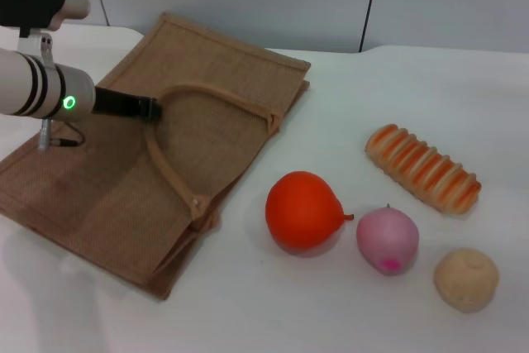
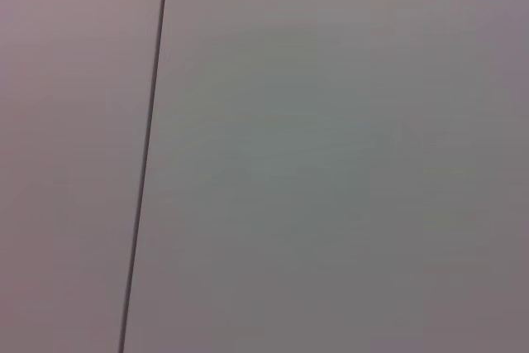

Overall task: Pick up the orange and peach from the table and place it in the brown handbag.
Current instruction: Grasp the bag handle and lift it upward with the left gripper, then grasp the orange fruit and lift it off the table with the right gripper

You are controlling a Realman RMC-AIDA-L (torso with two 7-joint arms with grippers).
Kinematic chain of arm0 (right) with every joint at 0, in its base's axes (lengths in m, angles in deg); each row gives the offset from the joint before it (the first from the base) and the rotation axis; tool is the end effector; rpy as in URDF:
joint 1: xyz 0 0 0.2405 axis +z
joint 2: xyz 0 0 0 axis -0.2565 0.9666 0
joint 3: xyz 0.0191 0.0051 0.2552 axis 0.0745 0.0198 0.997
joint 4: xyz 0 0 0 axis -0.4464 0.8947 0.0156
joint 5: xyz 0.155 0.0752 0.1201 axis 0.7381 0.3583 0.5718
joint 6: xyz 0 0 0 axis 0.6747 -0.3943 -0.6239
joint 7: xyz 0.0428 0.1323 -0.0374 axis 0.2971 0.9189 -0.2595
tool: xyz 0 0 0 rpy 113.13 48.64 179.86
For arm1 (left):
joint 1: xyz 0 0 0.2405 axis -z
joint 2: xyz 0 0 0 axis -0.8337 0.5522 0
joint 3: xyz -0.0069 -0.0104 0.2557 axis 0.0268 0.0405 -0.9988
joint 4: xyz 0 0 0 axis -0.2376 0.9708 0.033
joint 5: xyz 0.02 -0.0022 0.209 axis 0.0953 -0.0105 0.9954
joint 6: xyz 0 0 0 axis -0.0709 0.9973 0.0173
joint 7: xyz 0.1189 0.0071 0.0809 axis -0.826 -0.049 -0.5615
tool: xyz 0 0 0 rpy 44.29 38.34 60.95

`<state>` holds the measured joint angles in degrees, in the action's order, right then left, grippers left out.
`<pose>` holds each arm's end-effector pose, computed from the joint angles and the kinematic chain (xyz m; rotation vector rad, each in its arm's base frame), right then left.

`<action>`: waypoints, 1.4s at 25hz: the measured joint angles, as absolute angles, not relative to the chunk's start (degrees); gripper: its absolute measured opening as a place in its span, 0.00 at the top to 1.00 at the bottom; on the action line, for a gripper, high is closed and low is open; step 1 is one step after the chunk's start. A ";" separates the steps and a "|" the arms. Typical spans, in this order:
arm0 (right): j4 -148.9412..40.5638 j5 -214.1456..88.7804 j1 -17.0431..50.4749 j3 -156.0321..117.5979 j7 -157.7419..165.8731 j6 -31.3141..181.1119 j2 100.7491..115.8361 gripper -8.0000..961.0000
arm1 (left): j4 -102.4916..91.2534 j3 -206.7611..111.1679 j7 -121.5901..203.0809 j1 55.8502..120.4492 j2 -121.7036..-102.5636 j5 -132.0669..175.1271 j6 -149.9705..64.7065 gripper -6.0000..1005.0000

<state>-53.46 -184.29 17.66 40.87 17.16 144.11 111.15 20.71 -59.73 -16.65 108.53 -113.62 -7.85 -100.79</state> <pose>0.3193 0.3586 0.0452 -1.5878 0.3349 0.7778 -0.2887 0.4450 0.0183 -2.0702 -1.2951 -0.0753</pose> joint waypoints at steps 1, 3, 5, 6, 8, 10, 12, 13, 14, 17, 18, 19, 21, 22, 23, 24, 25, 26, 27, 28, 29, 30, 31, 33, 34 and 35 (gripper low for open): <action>-53.48 -184.29 17.57 40.86 17.16 144.13 111.15 0.11 | 20.73 -59.81 -17.18 108.37 -113.62 -8.90 -100.79 0.86; -53.51 -184.29 17.38 40.87 17.16 144.18 111.16 0.12 | 20.75 -59.84 -19.61 107.70 -113.61 -12.20 -101.29 0.86; -53.52 -184.31 17.33 40.75 17.16 144.26 111.16 0.12 | 20.87 -59.50 -24.18 106.48 -113.60 -17.96 -103.05 0.87; -53.52 -184.42 17.31 40.63 17.16 144.28 111.15 0.12 | 21.13 -59.30 -27.13 105.47 -113.58 -22.18 -104.87 0.87; -53.53 -185.14 17.36 40.00 17.16 144.29 111.15 0.12 | 22.00 -59.19 -31.78 103.63 -113.51 -29.79 -109.26 0.87; -53.53 -186.64 17.69 38.93 17.19 144.10 111.08 0.13 | 23.32 -59.14 -36.57 101.32 -113.34 -37.81 -115.12 0.87; -53.58 -189.08 18.32 37.05 17.91 143.95 110.83 0.13 | 24.21 -59.13 -39.41 99.34 -113.13 -43.81 -119.62 0.87; -53.69 -190.11 18.65 36.23 18.41 143.92 110.66 0.13 | 24.43 -59.12 -40.95 98.30 -113.06 -47.08 -121.65 0.87; -53.86 -192.18 19.33 34.70 19.67 143.91 110.39 0.13 | 24.49 -59.12 -42.59 97.30 -113.01 -50.34 -123.58 0.87; -55.21 -198.25 22.06 30.26 24.55 143.85 109.61 0.14 | 24.22 -59.10 -47.77 94.55 -113.06 -59.35 -128.13 0.87; -55.81 -200.13 22.99 29.03 26.00 143.83 109.50 0.14 | 24.07 -59.11 -49.45 93.76 -113.18 -61.81 -129.49 0.87; -56.39 -202.00 24.03 27.73 27.57 143.83 109.46 0.14 | 23.76 -59.11 -51.45 93.02 -113.30 -64.75 -131.25 0.87; -57.49 -205.13 25.97 25.20 30.05 143.81 109.55 0.15 | 22.67 -59.11 -54.26 92.04 -113.37 -68.34 -133.90 0.87; -57.68 -206.14 26.62 24.30 30.83 143.81 109.62 0.15 | 21.82 -59.11 -55.72 91.70 -113.28 -70.04 -135.48 0.87; -57.84 -207.66 27.46 23.07 31.96 143.80 109.64 0.15 | 21.15 -59.11 -56.50 91.56 -113.21 -70.95 -136.41 0.87; -57.87 -209.39 28.40 21.73 33.36 143.80 109.62 0.15 | 20.58 -59.11 -57.38 91.42 -113.12 -71.81 -137.44 0.87; -57.88 -210.64 29.11 20.60 34.58 143.80 109.59 0.15 | 20.27 -59.11 -57.92 91.30 -113.09 -72.38 -138.08 0.87; -57.88 -211.78 29.94 19.23 36.07 143.80 109.51 0.15 | 20.20 -59.10 -58.12 91.27 -113.09 -72.67 -138.29 0.87; -57.87 -213.07 30.82 17.42 37.83 143.80 109.42 0.16 | 20.17 -59.11 -58.22 91.25 -113.13 -72.88 -138.41 0.87; -57.91 -213.71 31.70 15.12 39.80 143.80 109.32 0.16 | 20.17 -59.11 -58.27 91.25 -113.15 -72.99 -138.45 0.87; -57.98 -214.05 32.39 13.06 41.45 143.80 109.29 0.16 | 20.16 -59.11 -58.31 91.27 -113.16 -73.07 -138.48 0.87; -58.13 -214.08 33.31 10.24 43.35 143.80 109.27 0.16 | 20.15 -59.11 -58.36 91.31 -113.17 -73.25 -138.52 0.87; -58.26 -214.10 33.95 8.12 44.70 143.79 109.30 0.16 | 20.14 -59.11 -58.38 91.36 -113.18 -73.44 -138.55 0.87; -58.42 -214.16 35.25 3.89 47.26 143.75 109.50 0.17 | 20.13 -59.08 -58.41 91.48 -113.23 -73.75 -138.59 0.87; -58.46 -214.17 35.98 1.53 48.61 143.74 109.62 0.17 | 20.13 -59.06 -58.43 91.58 -113.26 -73.78 -138.61 0.87; -58.47 -214.19 36.52 -0.17 49.72 143.74 109.72 0.17 | 20.12 -59.04 -58.43 91.66 -113.27 -73.81 -138.62 0.87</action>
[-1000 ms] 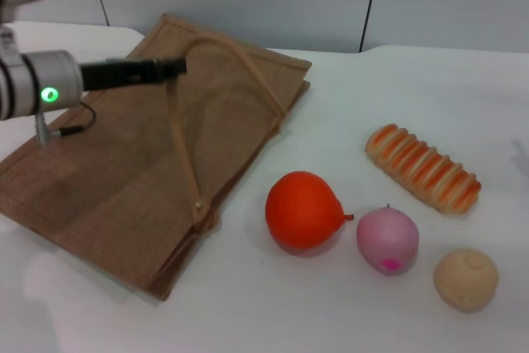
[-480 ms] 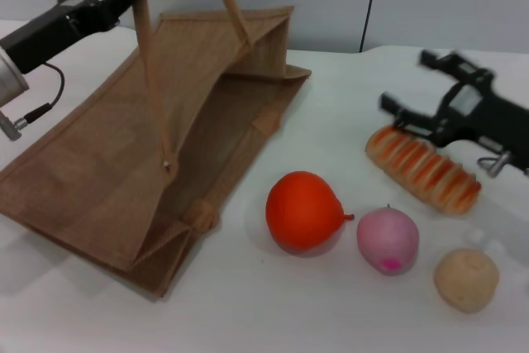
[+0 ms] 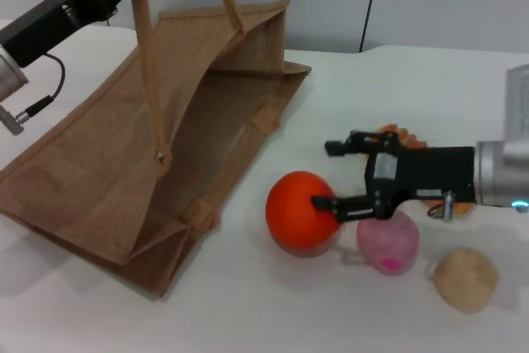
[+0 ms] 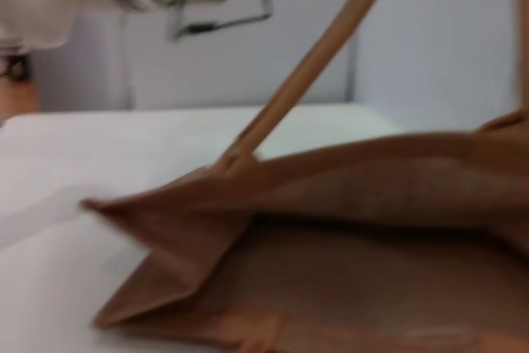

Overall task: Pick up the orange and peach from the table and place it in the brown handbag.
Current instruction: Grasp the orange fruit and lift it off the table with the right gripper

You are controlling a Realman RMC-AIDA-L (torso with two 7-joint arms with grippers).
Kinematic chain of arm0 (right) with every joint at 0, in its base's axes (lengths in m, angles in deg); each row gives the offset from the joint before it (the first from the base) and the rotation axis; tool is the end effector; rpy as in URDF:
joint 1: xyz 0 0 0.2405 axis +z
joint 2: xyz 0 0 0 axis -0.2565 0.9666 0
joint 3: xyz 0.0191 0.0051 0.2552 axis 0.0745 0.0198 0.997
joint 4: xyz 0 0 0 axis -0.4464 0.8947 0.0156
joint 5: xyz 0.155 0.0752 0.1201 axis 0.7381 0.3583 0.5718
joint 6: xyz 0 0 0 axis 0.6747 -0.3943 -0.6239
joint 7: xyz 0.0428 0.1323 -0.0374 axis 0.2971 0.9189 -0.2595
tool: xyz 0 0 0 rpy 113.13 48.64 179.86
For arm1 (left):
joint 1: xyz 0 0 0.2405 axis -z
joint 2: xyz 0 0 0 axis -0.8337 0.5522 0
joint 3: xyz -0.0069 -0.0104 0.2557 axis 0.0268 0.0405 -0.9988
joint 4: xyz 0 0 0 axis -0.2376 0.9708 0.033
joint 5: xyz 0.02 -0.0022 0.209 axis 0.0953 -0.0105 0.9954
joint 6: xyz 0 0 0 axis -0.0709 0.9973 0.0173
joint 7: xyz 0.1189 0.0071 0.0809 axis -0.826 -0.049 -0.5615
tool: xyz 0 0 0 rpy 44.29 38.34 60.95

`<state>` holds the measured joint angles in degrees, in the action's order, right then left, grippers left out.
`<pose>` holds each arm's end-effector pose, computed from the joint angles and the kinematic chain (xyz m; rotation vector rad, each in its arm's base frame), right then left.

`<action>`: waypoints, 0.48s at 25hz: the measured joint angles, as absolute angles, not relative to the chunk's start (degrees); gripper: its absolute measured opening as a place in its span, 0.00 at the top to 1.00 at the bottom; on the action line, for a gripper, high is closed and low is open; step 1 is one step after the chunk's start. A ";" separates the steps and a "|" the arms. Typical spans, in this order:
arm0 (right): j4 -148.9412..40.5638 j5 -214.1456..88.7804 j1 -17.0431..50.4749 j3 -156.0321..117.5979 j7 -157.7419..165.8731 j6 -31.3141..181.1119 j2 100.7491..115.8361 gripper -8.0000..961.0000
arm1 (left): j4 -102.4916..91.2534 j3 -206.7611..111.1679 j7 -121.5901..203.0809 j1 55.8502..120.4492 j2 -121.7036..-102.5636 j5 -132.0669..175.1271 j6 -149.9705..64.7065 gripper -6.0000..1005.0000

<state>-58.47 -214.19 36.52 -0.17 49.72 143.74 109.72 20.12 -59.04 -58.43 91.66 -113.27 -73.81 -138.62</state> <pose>0.2261 0.3702 -0.0551 -2.8637 0.1288 0.5324 -0.2552 0.3767 0.0776 -2.0785 -0.7516 -1.3203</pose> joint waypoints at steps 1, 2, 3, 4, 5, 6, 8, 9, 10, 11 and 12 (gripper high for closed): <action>-58.48 -214.21 37.13 -2.07 51.06 143.73 109.78 0.17 | 20.12 -59.04 -58.43 91.66 -113.27 -73.81 -138.62 0.87; -58.48 -214.23 37.66 -3.83 52.40 143.70 109.84 0.17 | 20.12 -59.02 -58.45 91.91 -113.28 -73.85 -138.65 0.87; -58.49 -214.25 38.13 -5.43 53.77 143.62 109.91 0.17 | 20.12 -59.02 -58.45 91.97 -113.28 -73.87 -138.65 0.87; -58.49 -214.26 38.51 -6.51 54.74 143.31 109.97 0.18 | 20.12 -59.02 -58.45 92.03 -113.29 -73.90 -138.66 0.87; -58.51 -214.26 38.95 -7.73 55.82 142.75 110.14 0.18 | 20.12 -59.02 -58.42 92.04 -113.29 -73.94 -138.69 0.87; -58.51 -214.27 39.30 -8.53 56.78 141.81 110.35 0.18 | 20.12 -59.02 -58.34 92.07 -113.30 -73.98 -138.72 0.87; -58.25 -214.28 40.16 -10.31 58.95 139.11 110.84 0.18 | 20.12 -59.02 -58.18 92.11 -113.31 -74.05 -138.80 0.87; -58.11 -214.28 40.52 -11.02 59.73 138.17 110.97 0.19 | 20.12 -59.02 -58.13 92.13 -113.31 -74.13 -138.85 0.87; -57.93 -214.28 40.84 -11.65 60.32 137.43 111.07 0.19 | 20.12 -59.02 -58.11 92.15 -113.31 -74.27 -139.03 0.87; -57.81 -214.29 41.13 -12.25 60.74 136.98 111.15 0.19 | 20.12 -59.02 -58.11 92.17 -113.31 -74.41 -139.16 0.87; -57.64 -214.29 41.30 -12.66 60.96 136.82 111.19 0.19 | 20.12 -59.02 -58.11 92.19 -113.30 -74.59 -139.35 0.87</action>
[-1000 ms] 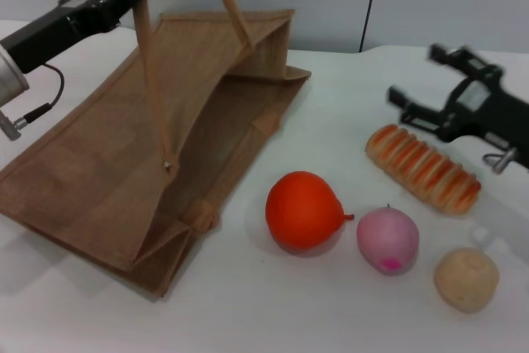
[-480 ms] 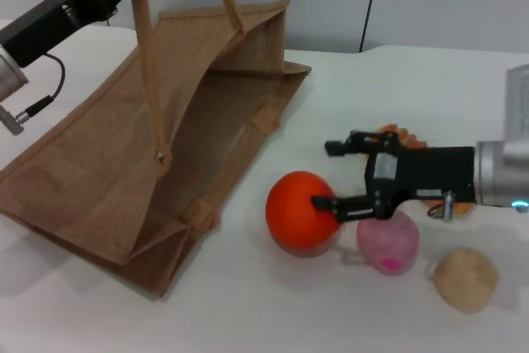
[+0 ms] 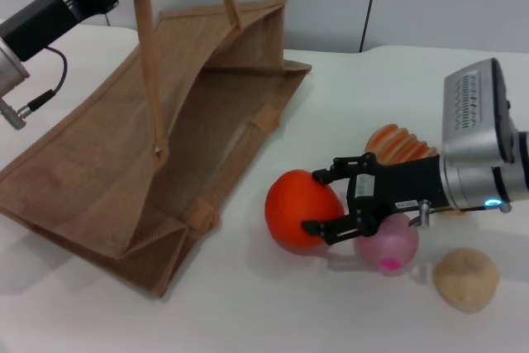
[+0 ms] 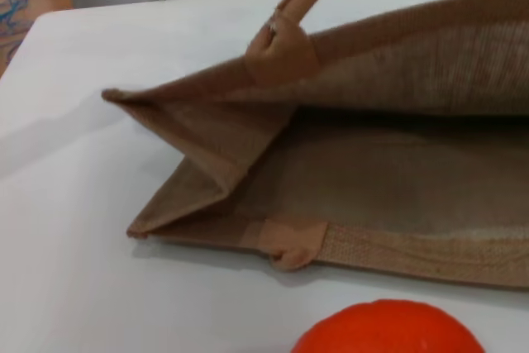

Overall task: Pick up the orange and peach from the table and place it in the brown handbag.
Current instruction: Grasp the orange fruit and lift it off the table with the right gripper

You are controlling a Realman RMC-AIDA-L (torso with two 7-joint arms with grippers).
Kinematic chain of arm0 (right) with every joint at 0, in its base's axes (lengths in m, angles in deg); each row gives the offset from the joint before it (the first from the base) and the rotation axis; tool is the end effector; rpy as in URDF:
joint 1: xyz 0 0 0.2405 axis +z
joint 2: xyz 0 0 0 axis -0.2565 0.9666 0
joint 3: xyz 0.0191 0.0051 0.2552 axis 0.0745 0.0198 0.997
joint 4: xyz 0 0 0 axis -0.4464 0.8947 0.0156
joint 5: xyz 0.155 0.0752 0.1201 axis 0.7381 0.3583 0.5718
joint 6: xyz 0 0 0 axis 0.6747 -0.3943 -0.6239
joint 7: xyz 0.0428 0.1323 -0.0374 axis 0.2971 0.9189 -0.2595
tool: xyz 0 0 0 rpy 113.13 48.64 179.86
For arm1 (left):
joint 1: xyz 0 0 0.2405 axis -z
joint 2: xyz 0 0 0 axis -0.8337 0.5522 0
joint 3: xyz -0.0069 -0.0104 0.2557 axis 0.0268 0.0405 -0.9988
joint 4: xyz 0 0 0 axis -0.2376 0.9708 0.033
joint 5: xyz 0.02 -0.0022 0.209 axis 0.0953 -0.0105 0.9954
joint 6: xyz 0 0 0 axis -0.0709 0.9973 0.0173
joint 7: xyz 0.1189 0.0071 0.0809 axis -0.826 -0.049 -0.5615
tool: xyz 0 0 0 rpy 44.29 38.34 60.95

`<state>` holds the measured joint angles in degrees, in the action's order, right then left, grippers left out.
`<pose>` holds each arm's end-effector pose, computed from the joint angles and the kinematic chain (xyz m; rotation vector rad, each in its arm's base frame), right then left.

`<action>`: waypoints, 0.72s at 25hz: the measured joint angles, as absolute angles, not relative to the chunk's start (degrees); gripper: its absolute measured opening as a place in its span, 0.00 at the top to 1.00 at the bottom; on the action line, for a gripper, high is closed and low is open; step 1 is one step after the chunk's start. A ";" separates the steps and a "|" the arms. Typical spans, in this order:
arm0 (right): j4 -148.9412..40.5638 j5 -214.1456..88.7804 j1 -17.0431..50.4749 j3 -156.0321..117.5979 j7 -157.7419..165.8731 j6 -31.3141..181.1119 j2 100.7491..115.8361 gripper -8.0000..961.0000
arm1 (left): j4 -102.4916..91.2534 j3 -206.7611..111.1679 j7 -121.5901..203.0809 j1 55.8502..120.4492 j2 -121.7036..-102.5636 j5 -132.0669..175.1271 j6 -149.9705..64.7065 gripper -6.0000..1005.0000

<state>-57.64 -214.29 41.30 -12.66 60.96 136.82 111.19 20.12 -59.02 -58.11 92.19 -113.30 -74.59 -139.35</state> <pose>0.2149 0.3770 -0.0783 -2.9955 0.2036 0.2665 -0.2498 0.3783 0.0792 -2.0791 -0.7380 -1.3503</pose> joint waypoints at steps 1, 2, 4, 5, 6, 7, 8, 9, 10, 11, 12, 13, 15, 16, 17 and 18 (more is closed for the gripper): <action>-57.44 -214.30 41.39 -13.02 61.12 136.71 111.21 0.19 | 20.12 -59.02 -58.13 92.19 -113.29 -74.64 -139.49 0.87; -57.29 -214.30 41.45 -13.36 61.27 136.67 111.22 0.19 | 20.12 -59.02 -58.16 92.20 -113.29 -74.69 -139.58 0.87; -57.10 -214.30 41.52 -14.12 61.87 136.52 111.23 0.20 | 20.12 -59.02 -58.17 92.20 -113.28 -74.71 -139.60 0.87; -57.10 -214.31 41.58 -14.30 62.10 136.49 111.24 0.20 | 20.12 -59.02 -58.17 92.20 -113.28 -74.71 -139.61 0.87; -57.10 -214.31 41.62 -14.43 62.21 136.48 111.24 0.20 | 20.12 -59.02 -58.16 92.19 -113.24 -74.73 -139.62 0.87; -57.10 -214.31 41.64 -14.58 62.29 136.46 111.24 0.20 | 20.12 -59.02 -58.16 92.19 -113.24 -74.73 -139.62 0.87; -57.10 -214.32 41.67 -14.75 62.33 136.45 111.24 0.20 | 20.12 -59.02 -58.16 92.18 -113.22 -74.73 -139.62 0.87; -57.11 -214.32 41.70 -14.90 62.35 136.45 111.24 0.21 | 20.12 -59.02 -58.16 92.16 -113.18 -74.75 -139.63 0.87; -57.11 -214.33 41.75 -14.99 62.38 136.45 111.24 0.21 | 20.12 -59.02 -58.17 92.14 -113.16 -74.78 -139.63 0.87; -57.11 -214.34 41.80 -15.03 62.39 136.46 111.24 0.21 | 20.12 -59.02 -58.15 92.11 -113.16 -74.80 -139.63 0.87; -57.12 -214.34 41.82 -15.03 62.39 136.46 111.24 0.21 | 20.12 -59.02 -58.13 92.10 -113.14 -74.80 -139.63 0.87; -57.12 -214.35 41.85 -15.04 62.38 136.46 111.25 0.26 | 20.12 -59.02 -58.10 92.09 -113.12 -74.81 -139.64 0.87; -57.12 -214.35 41.87 -15.18 62.23 136.54 111.25 0.35 | 20.12 -59.02 -58.07 92.02 -113.05 -74.82 -139.64 0.87; -57.12 -214.35 41.87 -15.34 62.17 136.62 111.25 0.40 | 20.12 -59.02 -58.06 91.98 -113.03 -74.83 -139.64 0.87; -57.12 -214.35 41.88 -15.52 62.15 136.72 111.25 0.44 | 20.12 -59.02 -58.05 91.95 -113.00 -74.83 -139.64 0.87; -57.12 -214.35 41.88 -15.64 62.13 136.82 111.25 0.45 | 20.12 -59.02 -58.03 91.89 -112.97 -74.83 -139.64 0.87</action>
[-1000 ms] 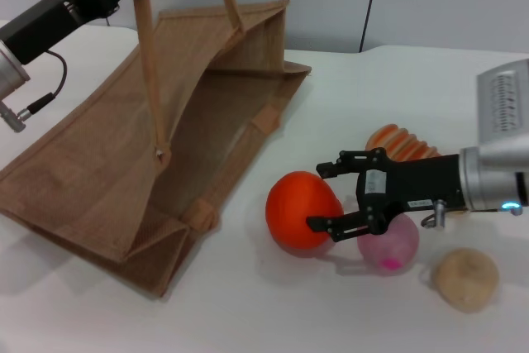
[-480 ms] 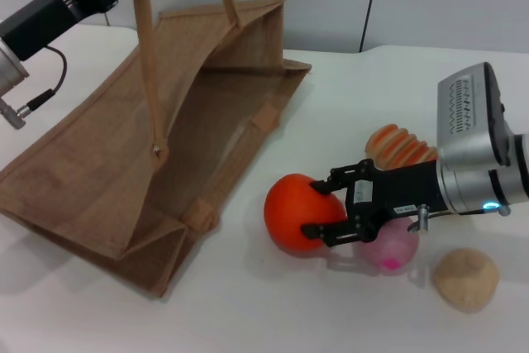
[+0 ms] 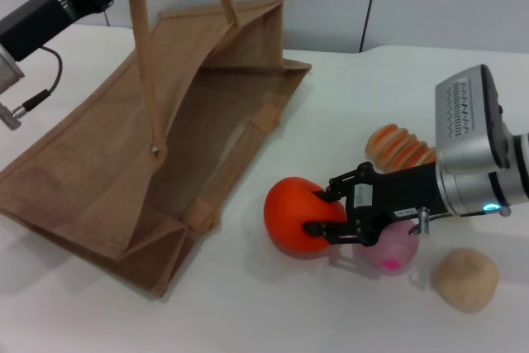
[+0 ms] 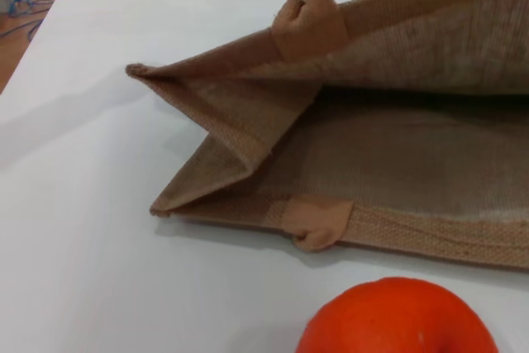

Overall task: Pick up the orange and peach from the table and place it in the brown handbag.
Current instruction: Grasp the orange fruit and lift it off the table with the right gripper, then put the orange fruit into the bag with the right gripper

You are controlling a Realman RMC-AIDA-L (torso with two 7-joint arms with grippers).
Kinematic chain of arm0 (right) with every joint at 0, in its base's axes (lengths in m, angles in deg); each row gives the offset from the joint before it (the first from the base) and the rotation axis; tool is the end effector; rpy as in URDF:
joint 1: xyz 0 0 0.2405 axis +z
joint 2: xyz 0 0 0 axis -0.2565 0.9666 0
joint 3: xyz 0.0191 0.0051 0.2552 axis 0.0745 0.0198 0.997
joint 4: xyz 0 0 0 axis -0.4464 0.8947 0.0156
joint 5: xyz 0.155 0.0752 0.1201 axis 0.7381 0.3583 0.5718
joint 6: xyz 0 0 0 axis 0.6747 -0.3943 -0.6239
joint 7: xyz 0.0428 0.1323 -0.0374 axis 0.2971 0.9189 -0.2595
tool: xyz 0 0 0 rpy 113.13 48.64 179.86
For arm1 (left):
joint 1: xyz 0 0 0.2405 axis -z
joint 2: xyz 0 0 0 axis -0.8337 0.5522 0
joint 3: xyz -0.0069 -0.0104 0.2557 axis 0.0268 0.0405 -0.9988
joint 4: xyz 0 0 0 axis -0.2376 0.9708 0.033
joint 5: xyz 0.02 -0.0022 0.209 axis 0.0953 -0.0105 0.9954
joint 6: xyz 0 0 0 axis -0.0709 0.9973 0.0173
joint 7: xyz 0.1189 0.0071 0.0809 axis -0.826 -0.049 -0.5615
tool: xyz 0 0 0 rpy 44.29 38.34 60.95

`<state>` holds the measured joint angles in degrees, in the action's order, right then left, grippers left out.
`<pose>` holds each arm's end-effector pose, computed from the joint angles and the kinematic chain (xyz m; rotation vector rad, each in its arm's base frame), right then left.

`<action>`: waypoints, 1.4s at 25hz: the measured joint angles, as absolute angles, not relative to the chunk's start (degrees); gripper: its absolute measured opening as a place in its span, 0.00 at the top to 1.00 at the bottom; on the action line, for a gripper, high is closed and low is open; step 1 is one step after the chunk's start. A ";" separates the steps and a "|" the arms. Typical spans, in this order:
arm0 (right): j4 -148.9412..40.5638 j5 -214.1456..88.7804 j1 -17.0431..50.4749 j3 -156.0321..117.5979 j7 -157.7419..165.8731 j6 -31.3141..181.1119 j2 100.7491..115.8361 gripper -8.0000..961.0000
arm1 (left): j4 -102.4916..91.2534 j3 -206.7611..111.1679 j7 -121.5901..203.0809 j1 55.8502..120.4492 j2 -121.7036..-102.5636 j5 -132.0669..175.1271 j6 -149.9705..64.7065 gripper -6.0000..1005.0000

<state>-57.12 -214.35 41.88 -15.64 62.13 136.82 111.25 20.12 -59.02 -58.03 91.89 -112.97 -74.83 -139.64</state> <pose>0.2142 0.3737 -0.0819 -3.0373 0.1888 0.2182 -0.2519 0.3771 0.0822 -2.0750 -0.7355 -1.3507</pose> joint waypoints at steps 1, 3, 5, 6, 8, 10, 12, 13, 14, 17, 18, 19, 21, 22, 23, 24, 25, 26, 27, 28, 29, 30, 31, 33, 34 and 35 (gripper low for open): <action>-57.13 -214.35 41.88 -15.68 62.10 136.90 111.25 0.47 | 20.12 -59.02 -58.01 91.83 -112.97 -74.83 -139.64 0.87; -57.22 -214.34 41.80 -15.62 61.83 137.35 111.22 0.49 | 20.13 -59.02 -58.01 91.78 -112.97 -74.84 -139.74 0.87; -57.48 -214.24 41.64 -15.44 60.59 138.68 111.16 0.51 | 20.17 -59.02 -58.01 91.75 -112.97 -74.84 -140.83 0.87; -57.60 -213.98 41.56 -15.34 59.69 139.70 111.11 0.53 | 20.17 -59.02 -58.01 91.75 -112.97 -74.84 -140.83 0.87; -57.88 -213.18 41.43 -15.23 58.28 141.34 110.99 0.55 | 20.21 -59.02 -58.01 91.82 -112.95 -74.84 -141.82 0.87; -58.61 -212.21 41.35 -15.21 57.75 142.43 110.94 0.57 | 20.21 -59.02 -58.01 91.95 -112.95 -74.84 -142.45 0.87; -59.17 -211.94 41.34 -15.20 57.63 143.12 110.97 0.59 | 20.21 -59.02 -58.01 92.08 -112.95 -74.82 -142.81 0.87; -59.31 -211.93 41.34 -15.21 57.61 143.34 111.00 0.61 | 20.21 -59.03 -58.01 92.18 -112.95 -74.76 -143.10 0.87; -59.40 -211.89 41.33 -15.20 57.57 143.43 111.00 0.62 | 20.21 -59.05 -58.01 92.24 -112.95 -74.70 -143.40 0.87; -59.78 -211.22 41.48 -15.21 57.48 144.01 111.02 0.65 | 20.21 -59.35 -57.84 92.43 -112.95 -74.50 -144.64 0.87; -59.96 -210.82 41.57 -15.21 57.48 144.46 111.04 0.66 | 20.21 -59.46 -57.70 92.54 -112.96 -74.43 -144.97 0.87; -60.12 -210.16 41.68 -15.22 57.45 145.21 111.03 0.67 | 20.21 -59.65 -57.45 92.79 -112.96 -74.34 -145.49 0.87; -60.58 -208.87 42.03 -15.28 57.32 146.44 111.00 0.68 | 20.30 -59.81 -56.72 93.28 -112.97 -74.13 -146.34 0.87; -60.84 -208.23 42.29 -15.33 57.13 146.92 111.00 0.68 | 20.34 -59.85 -56.40 93.48 -112.99 -74.11 -146.81 0.87; -61.02 -207.72 42.67 -15.35 56.93 147.24 111.03 0.68 | 20.34 -59.85 -56.40 93.48 -112.99 -74.11 -146.81 0.87; -61.02 -207.50 43.17 -15.35 56.72 147.40 111.12 0.69 | 20.45 -59.85 -55.85 93.87 -113.08 -74.06 -147.79 0.87; -60.93 -207.44 43.74 -15.31 56.61 147.40 111.18 0.69 | 20.54 -59.85 -55.11 94.27 -113.12 -74.05 -148.99 0.87; -60.73 -207.40 44.39 -15.24 56.55 147.33 111.27 0.70 | 20.55 -59.85 -55.01 94.33 -113.13 -74.05 -149.15 0.87; -60.34 -207.37 45.04 -15.24 56.53 146.96 111.35 0.70 | 20.56 -59.85 -54.67 94.63 -113.13 -74.04 -149.88 0.87; -59.79 -207.35 45.74 -15.23 56.53 146.32 111.40 0.71 | 20.56 -59.84 -54.40 94.87 -113.14 -74.04 -150.50 0.87; -59.22 -207.34 46.35 -15.23 56.51 145.69 111.44 0.71 | 20.56 -59.84 -54.11 95.19 -113.14 -74.04 -151.07 0.87; -58.11 -207.33 47.16 -15.22 56.49 144.17 111.44 0.72 | 20.56 -59.83 -53.76 95.49 -113.14 -74.05 -151.76 0.87; -57.27 -207.33 47.79 -15.22 56.47 142.89 111.44 0.73 | 20.55 -59.83 -53.41 95.73 -113.14 -74.12 -152.28 0.87; -55.04 -207.32 49.32 -15.21 56.39 138.79 111.44 0.75 | 20.55 -59.82 -52.62 95.97 -113.15 -74.34 -153.07 0.87; -54.02 -207.31 49.98 -15.20 56.33 136.94 111.43 0.76 | 20.52 -59.79 -52.34 96.11 -113.16 -74.42 -153.44 0.87; -52.80 -207.31 50.62 -15.17 56.18 134.34 111.45 0.77 | 20.35 -59.51 -51.84 96.44 -113.16 -74.58 -154.55 0.87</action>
<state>-52.80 -207.31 50.62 -15.17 56.18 134.34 111.45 20.35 -59.51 -51.84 96.44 -113.16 -74.58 -154.55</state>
